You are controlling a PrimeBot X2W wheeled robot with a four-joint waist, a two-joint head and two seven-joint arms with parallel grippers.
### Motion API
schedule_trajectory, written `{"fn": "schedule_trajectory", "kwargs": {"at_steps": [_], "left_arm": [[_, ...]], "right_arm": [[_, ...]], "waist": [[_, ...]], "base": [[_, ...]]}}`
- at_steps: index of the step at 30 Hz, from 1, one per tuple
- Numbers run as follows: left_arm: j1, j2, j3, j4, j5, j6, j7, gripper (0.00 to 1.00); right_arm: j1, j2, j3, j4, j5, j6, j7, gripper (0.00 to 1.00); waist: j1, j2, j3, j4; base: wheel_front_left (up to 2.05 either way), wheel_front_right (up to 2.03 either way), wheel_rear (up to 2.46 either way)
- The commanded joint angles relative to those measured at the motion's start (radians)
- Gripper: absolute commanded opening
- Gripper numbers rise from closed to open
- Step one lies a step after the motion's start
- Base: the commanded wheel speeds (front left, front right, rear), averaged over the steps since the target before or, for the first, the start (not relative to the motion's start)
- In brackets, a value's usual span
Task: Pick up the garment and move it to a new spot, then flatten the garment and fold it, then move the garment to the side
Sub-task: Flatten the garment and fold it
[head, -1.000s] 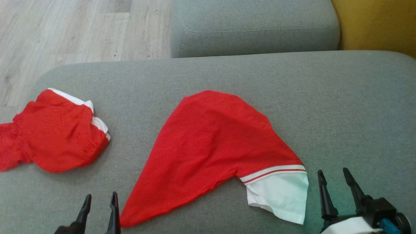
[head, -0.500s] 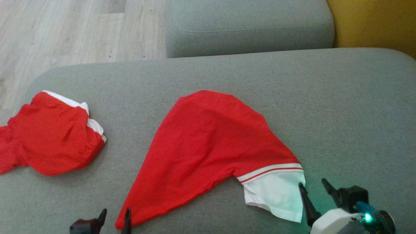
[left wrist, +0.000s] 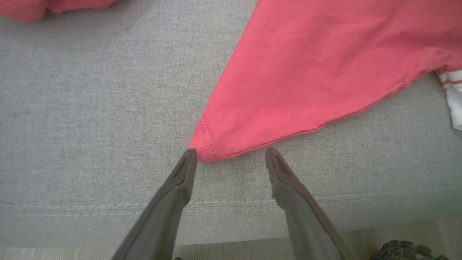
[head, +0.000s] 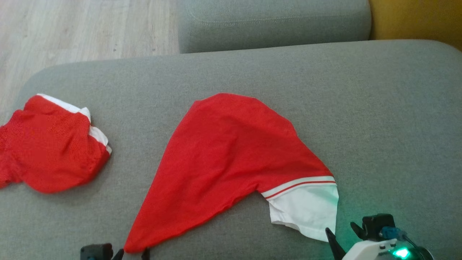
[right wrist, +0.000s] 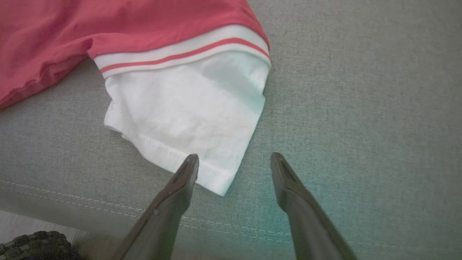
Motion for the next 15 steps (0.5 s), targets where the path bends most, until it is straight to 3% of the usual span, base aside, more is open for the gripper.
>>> {"fn": "schedule_trajectory", "kwargs": {"at_steps": [1, 7, 8, 9, 11, 15], "left_arm": [[-0.043, 0.006, 0.029, -0.044, -0.005, 0.004, 0.0, 1.0], [-0.055, 0.006, 0.031, -0.062, -0.025, 0.007, 0.024, 1.0], [-0.055, 0.006, 0.031, -0.063, -0.028, 0.008, 0.029, 0.93], [-0.055, 0.006, 0.031, -0.064, -0.031, 0.009, 0.033, 0.73], [-0.056, 0.007, 0.031, -0.064, -0.035, 0.01, 0.04, 0.51], [-0.06, 0.009, 0.028, -0.063, -0.037, 0.012, 0.043, 0.49]], "right_arm": [[-0.028, -0.006, 0.028, -0.043, -0.001, 0.008, 0.0, 1.0], [-0.032, -0.006, 0.032, -0.054, 0.0, 0.008, 0.002, 1.0], [-0.033, -0.006, 0.032, -0.054, 0.0, 0.008, 0.003, 1.0], [-0.033, -0.006, 0.032, -0.053, -0.001, 0.008, 0.003, 1.0], [-0.035, -0.006, 0.033, -0.05, -0.001, 0.008, 0.003, 1.0], [-0.04, -0.006, 0.034, -0.043, -0.001, 0.008, 0.005, 1.0]], "waist": [[0.0, 0.0, 0.005, -0.001], [0.0, 0.0, 0.018, -0.006], [0.0, 0.0, 0.019, -0.007], [0.0, 0.0, 0.02, -0.007], [0.0, 0.0, 0.023, -0.009], [0.0, 0.0, 0.028, -0.01]], "base": [[0.0, 0.0, 0.0], [0.0, 0.0, 0.0], [0.0, 0.0, 0.0], [0.0, 0.0, 0.0], [0.0, 0.0, 0.0], [0.0, 0.0, 0.0]]}}
